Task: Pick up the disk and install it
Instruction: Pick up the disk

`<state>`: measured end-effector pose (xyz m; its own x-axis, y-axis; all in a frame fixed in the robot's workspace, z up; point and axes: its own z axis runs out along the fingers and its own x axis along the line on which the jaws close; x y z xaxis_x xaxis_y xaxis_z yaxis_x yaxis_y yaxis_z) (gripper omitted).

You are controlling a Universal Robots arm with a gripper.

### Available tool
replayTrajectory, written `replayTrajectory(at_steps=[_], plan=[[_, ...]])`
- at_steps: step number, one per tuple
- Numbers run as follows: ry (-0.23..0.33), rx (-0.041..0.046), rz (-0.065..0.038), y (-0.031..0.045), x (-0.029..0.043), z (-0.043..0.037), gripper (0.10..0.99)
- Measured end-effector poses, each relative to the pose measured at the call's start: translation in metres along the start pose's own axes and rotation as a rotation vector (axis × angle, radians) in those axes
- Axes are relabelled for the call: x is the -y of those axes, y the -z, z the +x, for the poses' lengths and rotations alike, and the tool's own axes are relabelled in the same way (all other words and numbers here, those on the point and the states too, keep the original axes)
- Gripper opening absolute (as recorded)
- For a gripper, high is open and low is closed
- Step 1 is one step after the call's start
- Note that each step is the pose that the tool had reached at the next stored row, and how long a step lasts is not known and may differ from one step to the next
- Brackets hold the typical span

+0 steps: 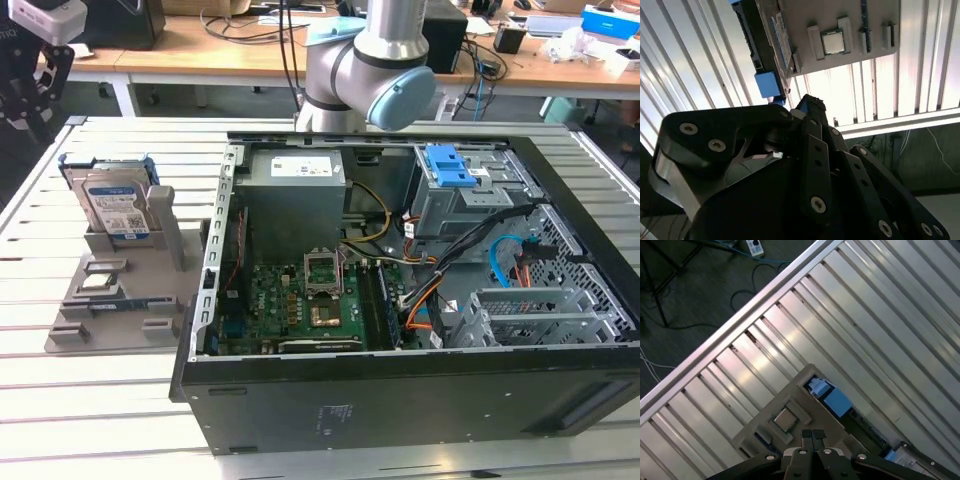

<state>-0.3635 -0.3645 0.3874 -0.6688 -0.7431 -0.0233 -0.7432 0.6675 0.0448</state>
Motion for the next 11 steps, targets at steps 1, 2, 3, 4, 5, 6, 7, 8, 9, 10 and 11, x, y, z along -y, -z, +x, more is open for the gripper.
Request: replayTrajectory(at_steps=[1, 2, 3, 4, 5, 6, 7, 8, 9, 10, 11], plan=[[0.023, -0.0011, -0.001, 0.0, 0.0, 0.0, 0.106], [0.045, -0.002, -0.001, 0.0, 0.0, 0.0, 0.106], [0.058, -0.0026, -0.001, 0.0, 0.0, 0.0, 0.106], [0.075, -0.0033, -0.002, 0.0, 0.0, 0.0, 0.106], [0.089, -0.0039, -0.002, 0.0, 0.0, 0.0, 0.106], [0.104, -0.0046, -0.002, 0.0, 0.0, 0.0, 0.106], [0.129, -0.0057, -0.003, 0.0, 0.0, 0.0, 0.106], [0.144, -0.0065, -0.003, 0.0, 0.0, 0.0, 0.106], [0.158, -0.0071, -0.004, 0.0, 0.0, 0.0, 0.106], [0.173, -0.0077, -0.004, 0.0, 0.0, 0.0, 0.106], [0.186, -0.0084, -0.004, 0.0, 0.0, 0.0, 0.106]])
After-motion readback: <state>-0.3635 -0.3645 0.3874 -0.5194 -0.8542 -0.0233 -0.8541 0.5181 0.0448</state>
